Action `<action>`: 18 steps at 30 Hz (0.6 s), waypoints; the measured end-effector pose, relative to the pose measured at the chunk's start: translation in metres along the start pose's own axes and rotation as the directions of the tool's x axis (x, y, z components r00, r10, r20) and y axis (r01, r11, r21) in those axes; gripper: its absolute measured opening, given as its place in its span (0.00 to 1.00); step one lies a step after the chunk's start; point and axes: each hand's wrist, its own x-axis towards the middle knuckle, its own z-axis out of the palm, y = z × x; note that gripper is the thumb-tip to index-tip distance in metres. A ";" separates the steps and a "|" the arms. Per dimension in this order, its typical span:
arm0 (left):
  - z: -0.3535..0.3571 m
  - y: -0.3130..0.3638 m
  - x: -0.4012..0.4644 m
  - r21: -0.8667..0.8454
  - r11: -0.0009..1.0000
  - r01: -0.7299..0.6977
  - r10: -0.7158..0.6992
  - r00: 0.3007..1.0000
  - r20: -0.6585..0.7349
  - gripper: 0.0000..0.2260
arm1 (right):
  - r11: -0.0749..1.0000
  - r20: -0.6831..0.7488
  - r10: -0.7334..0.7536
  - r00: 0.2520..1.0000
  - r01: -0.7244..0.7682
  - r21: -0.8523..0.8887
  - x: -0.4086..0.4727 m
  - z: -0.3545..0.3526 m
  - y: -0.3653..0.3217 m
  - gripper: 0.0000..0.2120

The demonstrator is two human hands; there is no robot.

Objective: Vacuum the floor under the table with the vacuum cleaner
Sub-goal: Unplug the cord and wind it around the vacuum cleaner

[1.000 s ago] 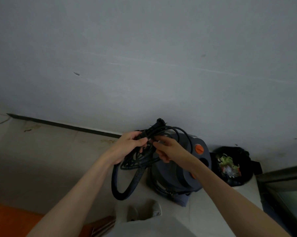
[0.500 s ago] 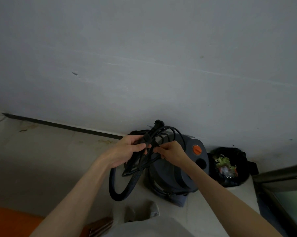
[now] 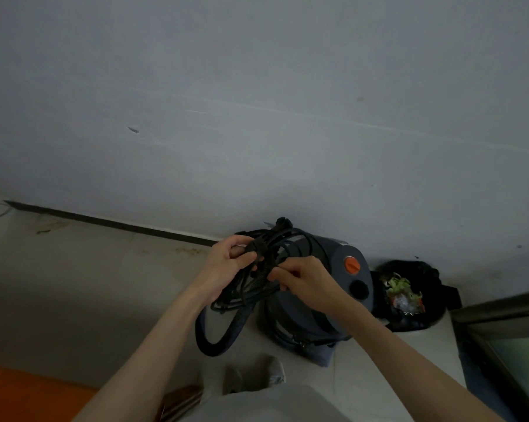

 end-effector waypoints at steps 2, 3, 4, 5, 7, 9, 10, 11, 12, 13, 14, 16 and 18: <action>0.000 0.000 0.000 -0.002 1.000 -0.006 0.006 1.000 0.002 0.12 | 1.000 0.016 0.008 1.000 -0.007 -0.010 0.000 -0.001 0.003 0.12; 0.001 0.000 0.000 0.015 1.000 -0.015 0.015 1.000 0.008 0.13 | 1.000 0.023 0.027 0.999 -0.027 -0.015 -0.001 -0.002 0.005 0.11; 0.001 0.001 0.000 0.033 0.999 -0.025 0.025 1.000 0.016 0.14 | 0.999 0.020 0.053 0.998 -0.053 -0.006 -0.001 -0.001 0.008 0.11; 0.002 0.001 -0.001 0.040 0.999 -0.032 0.031 0.999 0.021 0.15 | 0.995 0.000 0.086 0.996 -0.085 0.042 -0.001 0.000 0.010 0.10; 0.000 0.001 -0.001 0.003 1.000 -0.023 0.023 1.000 0.007 0.15 | 0.941 -0.079 0.199 0.977 -0.168 0.293 -0.002 0.003 0.012 0.10; -0.003 0.001 0.000 -0.052 0.999 -0.002 0.002 1.000 -0.003 0.13 | 0.801 -0.153 0.339 0.928 -0.199 0.565 0.000 0.004 0.009 0.10; -0.004 0.002 0.002 -0.075 0.997 0.005 -0.005 1.000 -0.005 0.13 | 0.732 -0.171 0.388 0.906 -0.190 0.654 0.002 0.004 0.006 0.09; -0.004 0.002 0.002 -0.098 0.995 0.010 -0.011 1.000 -0.007 0.12 | 0.673 -0.172 0.415 0.893 -0.175 0.718 0.004 0.003 0.004 0.07; -0.005 0.003 0.002 -0.113 0.993 0.014 -0.016 1.000 -0.012 0.12 | 0.624 -0.162 0.428 0.889 -0.161 0.765 0.006 0.003 0.002 0.07; -0.004 0.003 0.002 -0.124 0.992 0.017 -0.020 1.000 -0.015 0.11 | 0.581 -0.146 0.432 0.890 -0.150 0.800 0.008 0.004 0.001 0.07; -0.004 0.004 0.002 -0.134 0.991 0.019 -0.021 1.000 -0.016 0.11 | 0.543 -0.127 0.430 0.894 -0.144 0.827 0.009 0.005 -0.001 0.07; -0.003 0.005 0.002 -0.149 0.989 0.022 -0.025 1.000 -0.016 0.11 | 0.494 -0.097 0.411 0.907 -0.132 0.859 0.008 0.007 -0.002 0.12; -0.002 0.005 0.001 -0.159 0.987 0.031 -0.033 0.999 -0.014 0.11 | 0.541 -0.122 0.387 0.914 -0.118 0.832 0.008 0.009 -0.002 0.15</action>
